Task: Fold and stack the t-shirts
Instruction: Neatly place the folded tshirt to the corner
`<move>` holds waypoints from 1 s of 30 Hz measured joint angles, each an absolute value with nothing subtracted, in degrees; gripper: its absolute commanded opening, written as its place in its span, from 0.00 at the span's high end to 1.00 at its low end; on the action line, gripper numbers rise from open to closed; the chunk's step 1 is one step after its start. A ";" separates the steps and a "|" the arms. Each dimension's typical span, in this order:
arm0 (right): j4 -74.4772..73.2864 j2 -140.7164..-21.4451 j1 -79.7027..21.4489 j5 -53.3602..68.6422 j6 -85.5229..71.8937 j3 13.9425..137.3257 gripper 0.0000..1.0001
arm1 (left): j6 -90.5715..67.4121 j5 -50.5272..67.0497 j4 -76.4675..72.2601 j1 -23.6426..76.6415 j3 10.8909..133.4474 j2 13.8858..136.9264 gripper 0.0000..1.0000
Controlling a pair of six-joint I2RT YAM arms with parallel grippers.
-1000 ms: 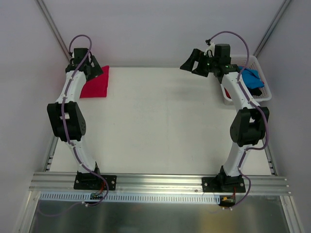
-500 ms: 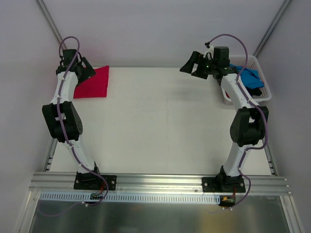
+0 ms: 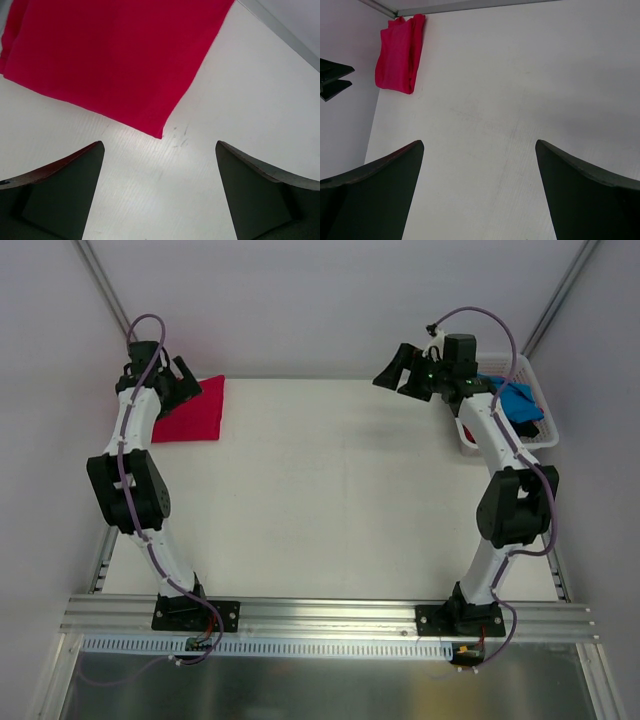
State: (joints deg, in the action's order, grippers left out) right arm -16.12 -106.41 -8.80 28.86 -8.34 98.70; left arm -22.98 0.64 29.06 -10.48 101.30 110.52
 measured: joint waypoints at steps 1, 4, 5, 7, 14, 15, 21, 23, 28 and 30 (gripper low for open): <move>-16.21 -105.89 -8.75 28.51 -8.36 98.67 0.01 | -22.76 1.72 29.08 -10.46 100.84 109.97 0.01; -16.40 -104.25 -8.43 27.68 -9.32 98.70 0.01 | -21.63 5.87 29.85 -10.44 98.08 106.19 0.01; -16.64 -103.77 -8.14 27.59 -9.89 98.78 0.01 | -21.39 7.31 29.91 -10.31 96.97 104.25 0.01; -17.45 -103.04 -7.33 27.29 -10.68 99.09 0.01 | -20.53 10.24 30.15 -9.69 95.20 99.46 0.01; -19.88 -96.44 -3.05 23.38 -10.90 94.83 0.01 | -16.62 14.17 28.91 -2.52 86.80 80.62 0.01; -20.18 -94.41 -2.68 22.46 -10.41 93.12 0.01 | -16.45 14.85 28.86 -1.91 85.43 78.41 0.01; -21.56 -82.91 -2.79 19.25 -7.03 84.62 0.01 | -15.75 15.94 28.82 -2.33 78.00 71.33 0.01; -20.99 -79.11 -2.94 17.56 -6.02 81.34 0.01 | -15.38 15.77 28.03 -2.31 74.11 68.93 0.01; -18.59 -70.24 -3.05 11.81 -3.75 69.67 0.01 | -13.17 13.58 25.76 -2.31 60.62 60.23 0.01; -18.02 -68.45 -3.05 9.74 -3.62 65.80 0.01 | -12.60 12.71 24.93 -2.31 56.25 57.60 0.01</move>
State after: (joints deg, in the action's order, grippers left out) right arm -18.02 -68.45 -3.05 9.74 -3.62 65.80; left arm -12.60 12.71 24.93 -2.31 56.25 57.60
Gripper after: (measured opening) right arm 0.993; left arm 0.987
